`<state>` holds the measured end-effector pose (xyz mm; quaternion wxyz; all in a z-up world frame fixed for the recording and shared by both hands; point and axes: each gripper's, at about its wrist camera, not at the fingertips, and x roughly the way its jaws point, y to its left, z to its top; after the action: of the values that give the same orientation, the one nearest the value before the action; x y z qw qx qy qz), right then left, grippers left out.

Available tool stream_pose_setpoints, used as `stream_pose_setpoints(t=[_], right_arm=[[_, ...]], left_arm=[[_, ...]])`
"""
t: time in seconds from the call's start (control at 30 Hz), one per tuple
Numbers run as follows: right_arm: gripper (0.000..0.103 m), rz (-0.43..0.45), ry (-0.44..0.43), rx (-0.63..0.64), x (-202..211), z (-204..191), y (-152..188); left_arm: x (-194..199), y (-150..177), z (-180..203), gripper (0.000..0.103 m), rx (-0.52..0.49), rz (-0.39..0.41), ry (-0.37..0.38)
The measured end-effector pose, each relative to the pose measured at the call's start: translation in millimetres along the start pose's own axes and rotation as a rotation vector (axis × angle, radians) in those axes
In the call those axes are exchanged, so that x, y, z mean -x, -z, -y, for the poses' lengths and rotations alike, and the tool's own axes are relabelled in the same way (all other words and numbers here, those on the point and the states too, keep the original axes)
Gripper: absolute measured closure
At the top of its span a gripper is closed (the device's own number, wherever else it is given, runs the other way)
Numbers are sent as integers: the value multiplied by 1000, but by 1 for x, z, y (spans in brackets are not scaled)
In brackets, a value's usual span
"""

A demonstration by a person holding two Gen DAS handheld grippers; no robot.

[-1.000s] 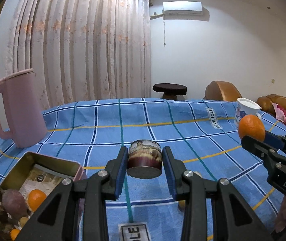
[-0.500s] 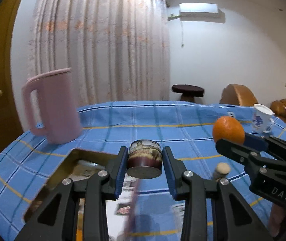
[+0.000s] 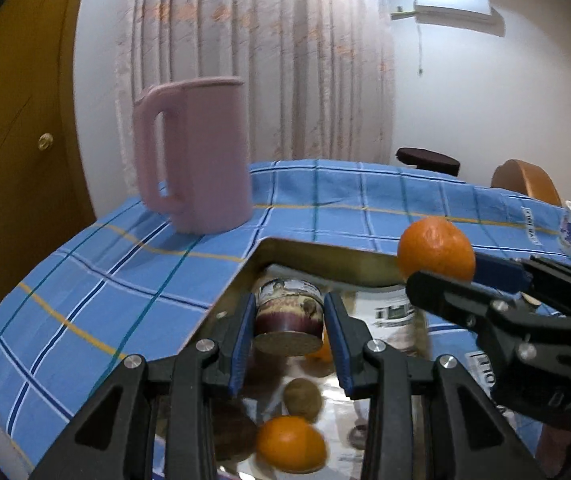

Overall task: Organize fruits
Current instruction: 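Carry the jar and orange over the tin and open both tools, then move both tools back toward the remaining items on the table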

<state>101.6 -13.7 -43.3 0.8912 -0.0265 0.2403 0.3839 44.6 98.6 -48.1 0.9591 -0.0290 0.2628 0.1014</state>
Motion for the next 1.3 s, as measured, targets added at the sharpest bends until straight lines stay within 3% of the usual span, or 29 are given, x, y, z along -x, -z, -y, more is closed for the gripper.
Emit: stream_pose_setpoints(t=[0.23,0.7,0.73,0.87,1.07,1.13,1.2,1.3], right_arm=[[54,-82,-24,25,-25,-7,12],[52,-112,-44,40,-27,-9,17],[51,-103,-49,37,-25,-8,18],[30,-65,-70,8,-11,-3,16],[25,-12,9,26,18,10,15],[22,7,53,29,31,20,19],[21,11,88,33,40,29,22],[21,8,149,24,53,46,28]], left_arm=[[-3,4,-13,66,29,-14,8],[-4,1,-14,65,41,-19,15],[-4,1,-15,65,44,-22,20],[-2,-2,-15,65,50,-32,44],[18,-12,-22,64,134,-4,209],[25,-16,-24,58,165,7,259],[34,-21,-27,43,210,25,307],[46,-29,-22,40,233,58,366]])
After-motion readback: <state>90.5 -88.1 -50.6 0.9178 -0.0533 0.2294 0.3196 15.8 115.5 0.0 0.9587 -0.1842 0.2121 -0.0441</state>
